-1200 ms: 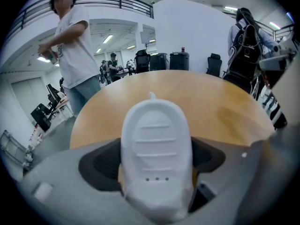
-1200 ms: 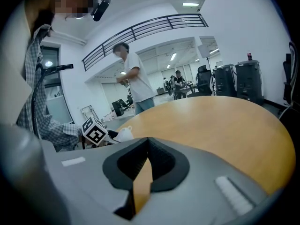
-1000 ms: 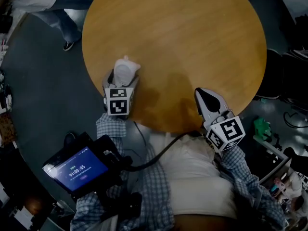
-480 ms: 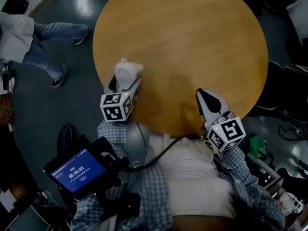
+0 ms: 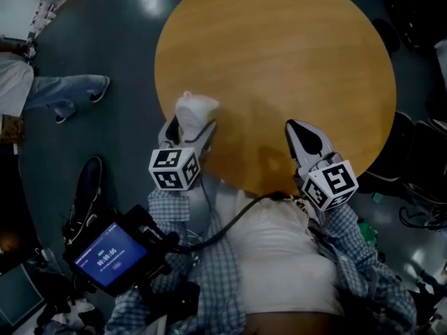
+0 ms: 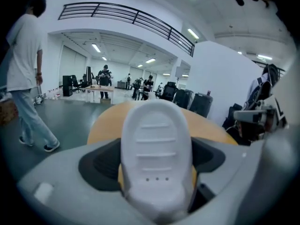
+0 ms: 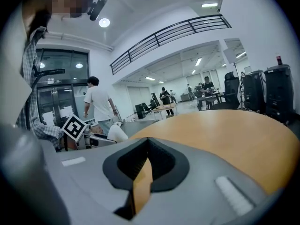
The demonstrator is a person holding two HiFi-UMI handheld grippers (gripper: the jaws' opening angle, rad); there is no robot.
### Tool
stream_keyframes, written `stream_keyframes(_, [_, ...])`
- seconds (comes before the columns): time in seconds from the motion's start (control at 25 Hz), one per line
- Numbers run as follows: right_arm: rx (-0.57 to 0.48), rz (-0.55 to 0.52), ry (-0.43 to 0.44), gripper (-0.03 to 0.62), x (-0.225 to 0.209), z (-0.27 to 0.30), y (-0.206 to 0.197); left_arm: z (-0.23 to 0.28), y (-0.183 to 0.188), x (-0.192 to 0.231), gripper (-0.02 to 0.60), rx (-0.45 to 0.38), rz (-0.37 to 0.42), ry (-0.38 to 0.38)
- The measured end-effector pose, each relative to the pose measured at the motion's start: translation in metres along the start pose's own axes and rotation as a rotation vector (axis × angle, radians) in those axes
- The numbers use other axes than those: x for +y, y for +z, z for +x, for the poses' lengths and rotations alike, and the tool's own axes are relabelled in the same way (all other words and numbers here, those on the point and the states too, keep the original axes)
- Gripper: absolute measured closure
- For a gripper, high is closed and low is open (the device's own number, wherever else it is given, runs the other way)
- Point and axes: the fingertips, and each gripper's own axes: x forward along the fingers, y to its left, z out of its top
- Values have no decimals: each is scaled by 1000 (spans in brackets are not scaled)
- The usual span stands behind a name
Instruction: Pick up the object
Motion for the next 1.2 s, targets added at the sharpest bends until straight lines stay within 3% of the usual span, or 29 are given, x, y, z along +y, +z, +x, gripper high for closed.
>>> stream_keyframes(0.4, [-8,-59,192,588,32,2,7,-64,-15,-29,138,-108,-107,86])
stream_keyframes(0.68, [-20,-81,280,588,52,-12,15,-103,-19,-54,138,-156,-130,130])
stream_keyframes(1.2, [10,-91,325,588,63,-3,6,-114,-25,-50,138,-190,-183,150])
